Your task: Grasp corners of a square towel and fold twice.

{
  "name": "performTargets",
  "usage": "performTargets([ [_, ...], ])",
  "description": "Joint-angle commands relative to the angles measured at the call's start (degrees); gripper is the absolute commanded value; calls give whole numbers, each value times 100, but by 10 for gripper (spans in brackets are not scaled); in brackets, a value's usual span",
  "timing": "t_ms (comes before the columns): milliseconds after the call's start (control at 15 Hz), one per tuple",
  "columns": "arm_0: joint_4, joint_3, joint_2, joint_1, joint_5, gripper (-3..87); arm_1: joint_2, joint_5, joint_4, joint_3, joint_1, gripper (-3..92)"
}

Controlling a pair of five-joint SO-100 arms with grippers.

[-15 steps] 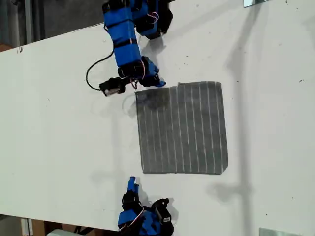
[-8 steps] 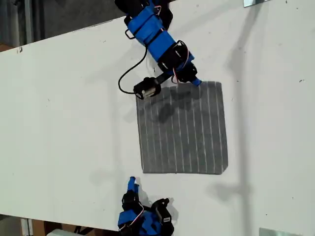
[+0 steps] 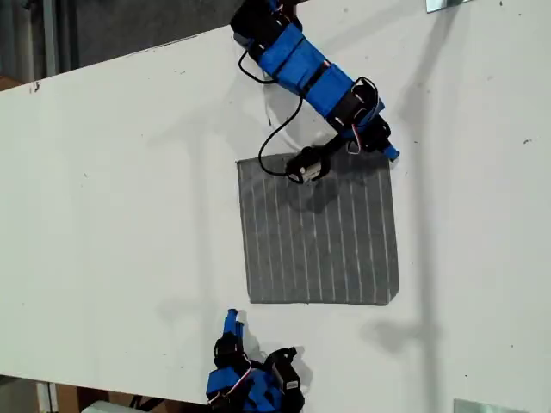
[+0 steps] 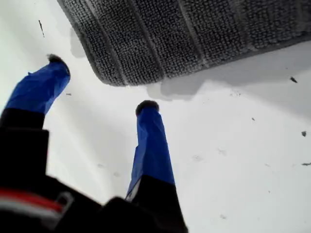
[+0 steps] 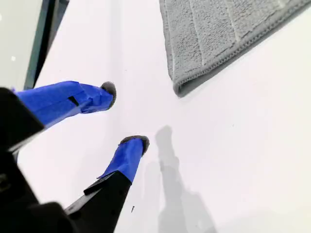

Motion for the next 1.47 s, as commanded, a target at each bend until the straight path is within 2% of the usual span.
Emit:
performTargets([
  [0, -62, -18, 26, 79, -62, 170, -44, -79, -158, -316, 97, 325],
  [400, -53, -26, 26, 141, -79, 168, -352, -360, -325, -281, 466, 301],
  [467, -53, -26, 26, 141, -79, 168, -352, -404, -316, -281, 545, 235],
  [600, -53, -26, 26, 149, -70, 167, -396, -439, -343, -281, 615, -1],
  [867, -53, -79, 26, 237, -44, 162, -457, -413, -387, -299, 615, -1],
  [933, -35, -158, 26, 545, -246, 162, -457, -404, -352, -299, 615, -1],
  [1133, -220, -185, 35, 2531, -1978, 157, -466, -439, -316, -299, 721, -1],
  [1200, -457, -316, -62, 3129, -2276, 156, -466, -404, -272, -290, 765, -1],
  [1333, -1055, -773, -1046, 3806, -2426, 152, -475, -422, -264, -290, 800, -1],
  [1400, -1380, -1327, -2294, 3938, -2364, 153, -492, -439, -264, -290, 809, -1],
])
